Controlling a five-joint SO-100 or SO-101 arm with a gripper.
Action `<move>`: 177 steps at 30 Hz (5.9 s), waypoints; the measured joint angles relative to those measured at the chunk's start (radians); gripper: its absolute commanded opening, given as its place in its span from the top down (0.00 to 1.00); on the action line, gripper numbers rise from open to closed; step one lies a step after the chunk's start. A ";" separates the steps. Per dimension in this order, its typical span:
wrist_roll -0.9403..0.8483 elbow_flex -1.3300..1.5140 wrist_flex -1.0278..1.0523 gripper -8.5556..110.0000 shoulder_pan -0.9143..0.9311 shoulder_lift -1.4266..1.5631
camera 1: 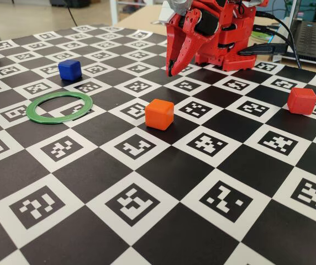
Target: Grab the red cube then put it in the green circle then put the blue cube on top and finally the orange cube on top
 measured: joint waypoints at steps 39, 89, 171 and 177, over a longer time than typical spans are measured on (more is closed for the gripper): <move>0.529 -0.571 0.225 0.98 -0.140 -0.442; 2.281 -1.473 0.486 0.45 -1.144 -1.466; 2.085 -0.989 -0.272 0.57 -1.206 -1.715; 2.056 -0.989 -0.253 0.64 -1.206 -1.715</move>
